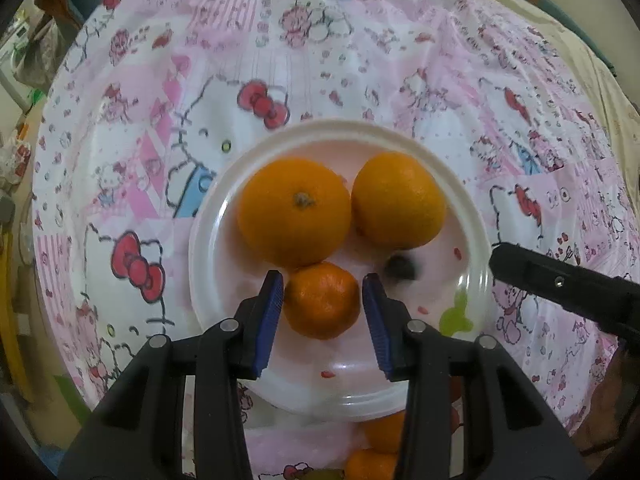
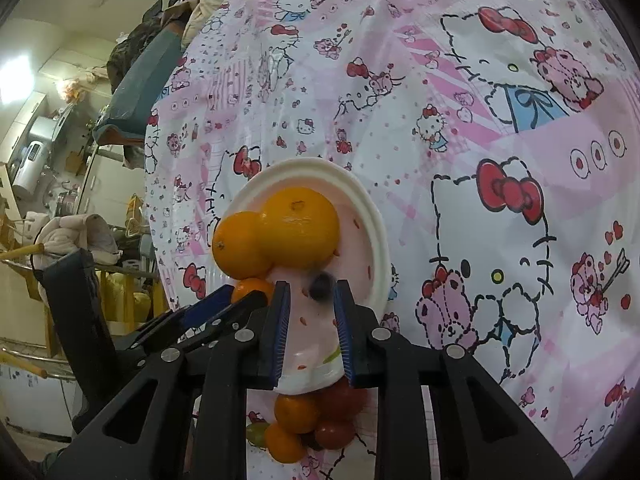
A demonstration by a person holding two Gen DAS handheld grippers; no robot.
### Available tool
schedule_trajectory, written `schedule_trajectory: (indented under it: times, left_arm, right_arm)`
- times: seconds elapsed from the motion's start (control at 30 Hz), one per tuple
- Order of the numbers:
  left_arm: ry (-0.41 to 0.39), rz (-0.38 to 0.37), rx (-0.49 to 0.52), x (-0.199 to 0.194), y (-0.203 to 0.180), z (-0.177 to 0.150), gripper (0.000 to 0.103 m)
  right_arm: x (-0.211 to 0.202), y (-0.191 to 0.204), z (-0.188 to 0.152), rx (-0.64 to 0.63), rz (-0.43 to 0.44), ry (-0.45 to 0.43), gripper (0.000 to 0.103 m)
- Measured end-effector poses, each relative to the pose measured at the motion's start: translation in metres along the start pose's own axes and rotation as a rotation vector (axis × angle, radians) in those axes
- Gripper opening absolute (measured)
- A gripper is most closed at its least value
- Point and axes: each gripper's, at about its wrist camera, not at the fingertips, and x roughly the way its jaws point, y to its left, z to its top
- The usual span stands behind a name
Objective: Organize fruits
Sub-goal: 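Lower the tangerine onto the plate with the left gripper while the right drops the plum there, then open both grippers and lift them away from the plate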
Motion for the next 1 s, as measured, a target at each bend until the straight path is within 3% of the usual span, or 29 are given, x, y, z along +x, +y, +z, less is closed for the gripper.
schedule_trajectory:
  times: [0.03, 0.07, 0.1, 0.13, 0.17, 0.27, 0.53, 1.0]
  left_arm:
    - [-0.012, 0.001, 0.006, -0.003, -0.001, 0.001, 0.041]
    - [-0.019, -0.003, 0.009, -0.005, -0.001, 0.002, 0.056]
    - [-0.026, -0.006, 0.009, -0.007, -0.002, 0.002, 0.071]
    - [-0.037, -0.005, 0.004, -0.009, -0.001, 0.002, 0.076]
    - [-0.048, -0.001, -0.003, -0.012, -0.001, 0.002, 0.080]
    - [-0.037, -0.004, -0.008, -0.012, 0.002, 0.003, 0.081]
    - [-0.071, -0.029, -0.050, -0.022, 0.015, -0.003, 0.081]
    - [-0.177, -0.043, -0.071, -0.065, 0.023, -0.017, 0.081]
  right_arm:
    - [-0.001, 0.001, 0.000, 0.000, 0.000, -0.004, 0.033]
    - [-0.002, 0.000, 0.001, 0.000, 0.000, -0.008, 0.039]
    - [-0.003, 0.000, 0.001, 0.003, -0.005, -0.012, 0.054]
    - [-0.005, -0.001, 0.002, 0.008, -0.004, -0.020, 0.063]
    - [-0.007, -0.002, 0.002, 0.012, -0.006, -0.032, 0.063]
    - [-0.012, -0.003, 0.004, 0.014, -0.018, -0.044, 0.064]
    - [-0.028, -0.002, 0.004, 0.013, -0.040, -0.086, 0.080]
    - [-0.062, 0.020, -0.019, -0.096, -0.086, -0.132, 0.083]
